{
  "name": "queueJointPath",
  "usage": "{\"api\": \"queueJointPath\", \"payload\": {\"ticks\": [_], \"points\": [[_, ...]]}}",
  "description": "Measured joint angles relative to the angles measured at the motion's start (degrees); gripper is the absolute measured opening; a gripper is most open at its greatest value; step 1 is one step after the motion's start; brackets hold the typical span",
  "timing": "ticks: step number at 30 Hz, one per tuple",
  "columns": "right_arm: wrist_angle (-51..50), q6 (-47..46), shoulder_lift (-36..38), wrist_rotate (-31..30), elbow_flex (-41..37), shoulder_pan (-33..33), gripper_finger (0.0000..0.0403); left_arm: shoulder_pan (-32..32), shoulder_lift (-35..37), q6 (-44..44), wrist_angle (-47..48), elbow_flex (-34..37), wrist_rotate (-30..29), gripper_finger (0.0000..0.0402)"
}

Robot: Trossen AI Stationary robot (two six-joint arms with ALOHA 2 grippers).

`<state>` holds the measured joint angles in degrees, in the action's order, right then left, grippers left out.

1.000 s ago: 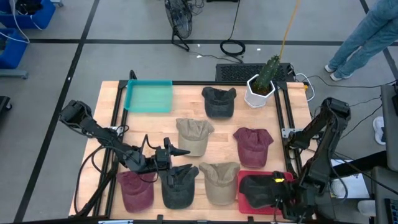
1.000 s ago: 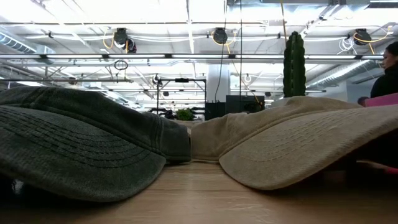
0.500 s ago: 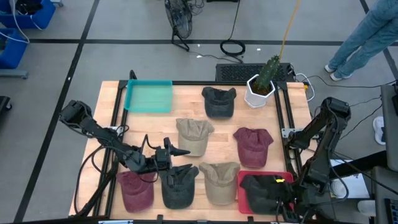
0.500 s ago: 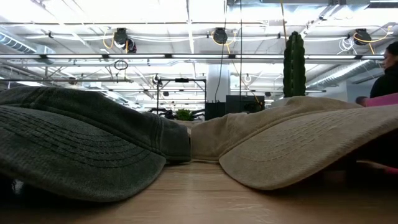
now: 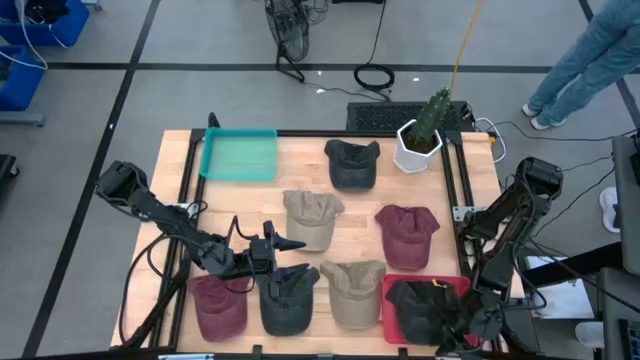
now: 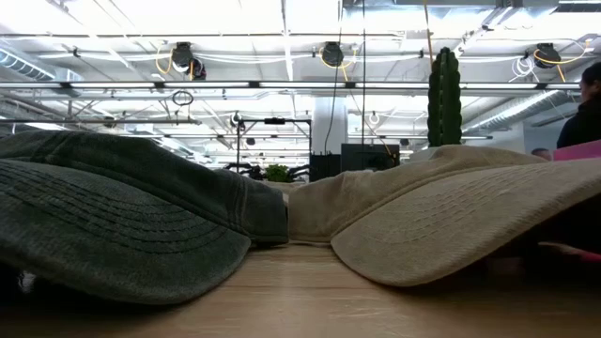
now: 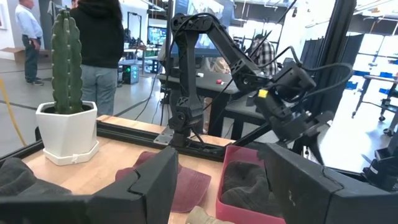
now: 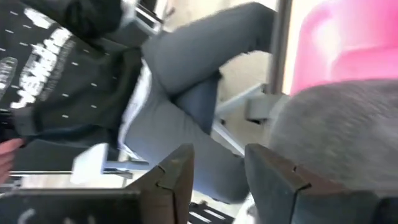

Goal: Pick & Place hat
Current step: Put the middle left black cap into the red bin, then put the top black cap into the red bin

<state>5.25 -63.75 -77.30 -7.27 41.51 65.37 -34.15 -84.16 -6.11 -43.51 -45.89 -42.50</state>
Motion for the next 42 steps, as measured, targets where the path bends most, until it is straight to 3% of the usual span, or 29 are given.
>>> {"api": "queueJointPath", "payload": {"ticks": [13, 20, 25, 34, 42], "points": [[0.7, -9.0, 0.1, -0.1, -10.1, -0.1, 0.0073, 0.0, 0.0, 0.2, 0.3, 0.0, 0.0, 0.0239], [3.5, -6.8, 1.2, 3.1, -10.6, -0.3, 0.0049, 0.0, 0.0, 0.5, 0.4, 0.0, 0.0, 0.0239], [4.8, -3.8, 5.9, 2.3, -10.6, -0.3, 0.0035, 0.0, 0.0, 0.5, 0.4, 0.0, 0.0, 0.0239], [8.4, 22.1, 17.4, -13.5, -10.6, -3.9, 0.0027, 1.0, 0.0, 0.8, 0.1, 0.0, 0.0, 0.0239], [5.3, 46.5, 20.3, -25.0, -10.6, -20.4, 0.0028, 2.3, 0.0, -0.4, 1.6, 0.0, 0.6, 0.0239]]}}
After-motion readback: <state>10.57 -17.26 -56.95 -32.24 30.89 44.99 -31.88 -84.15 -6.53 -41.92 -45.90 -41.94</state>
